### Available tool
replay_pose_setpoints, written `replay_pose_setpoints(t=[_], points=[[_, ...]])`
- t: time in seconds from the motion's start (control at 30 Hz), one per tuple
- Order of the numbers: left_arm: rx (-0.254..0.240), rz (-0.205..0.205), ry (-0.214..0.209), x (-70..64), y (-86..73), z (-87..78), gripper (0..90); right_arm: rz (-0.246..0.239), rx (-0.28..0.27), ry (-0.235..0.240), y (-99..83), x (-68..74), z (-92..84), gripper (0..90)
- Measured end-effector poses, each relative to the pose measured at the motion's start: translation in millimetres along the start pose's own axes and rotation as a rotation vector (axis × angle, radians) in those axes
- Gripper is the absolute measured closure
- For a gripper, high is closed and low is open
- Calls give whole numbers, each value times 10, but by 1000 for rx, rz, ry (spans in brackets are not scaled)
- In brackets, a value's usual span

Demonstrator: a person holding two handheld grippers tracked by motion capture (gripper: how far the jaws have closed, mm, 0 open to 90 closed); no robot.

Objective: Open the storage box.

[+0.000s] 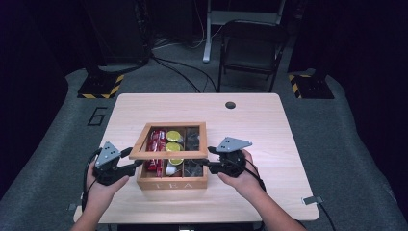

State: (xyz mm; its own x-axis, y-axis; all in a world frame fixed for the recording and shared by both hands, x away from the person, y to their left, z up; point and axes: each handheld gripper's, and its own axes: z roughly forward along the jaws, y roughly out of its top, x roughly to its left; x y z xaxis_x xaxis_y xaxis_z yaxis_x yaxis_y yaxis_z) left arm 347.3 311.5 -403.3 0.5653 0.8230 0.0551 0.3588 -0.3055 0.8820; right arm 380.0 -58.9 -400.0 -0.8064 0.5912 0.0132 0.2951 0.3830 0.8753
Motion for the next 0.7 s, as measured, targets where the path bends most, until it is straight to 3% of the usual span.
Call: replay_pose_setpoints(t=[0.33, 0.5, 0.7], points=[[-10, 10, -4, 98, 212, 31, 446, -17, -19, -25, 221, -84, 45, 445], [-21, 17, -3, 143, 307, 44, 449, -17, -21, -15, 324, -141, 35, 448], [-39, -15, -17, 249, 428, 113, 449, -20, -36, -21, 489, -199, 19, 451]])
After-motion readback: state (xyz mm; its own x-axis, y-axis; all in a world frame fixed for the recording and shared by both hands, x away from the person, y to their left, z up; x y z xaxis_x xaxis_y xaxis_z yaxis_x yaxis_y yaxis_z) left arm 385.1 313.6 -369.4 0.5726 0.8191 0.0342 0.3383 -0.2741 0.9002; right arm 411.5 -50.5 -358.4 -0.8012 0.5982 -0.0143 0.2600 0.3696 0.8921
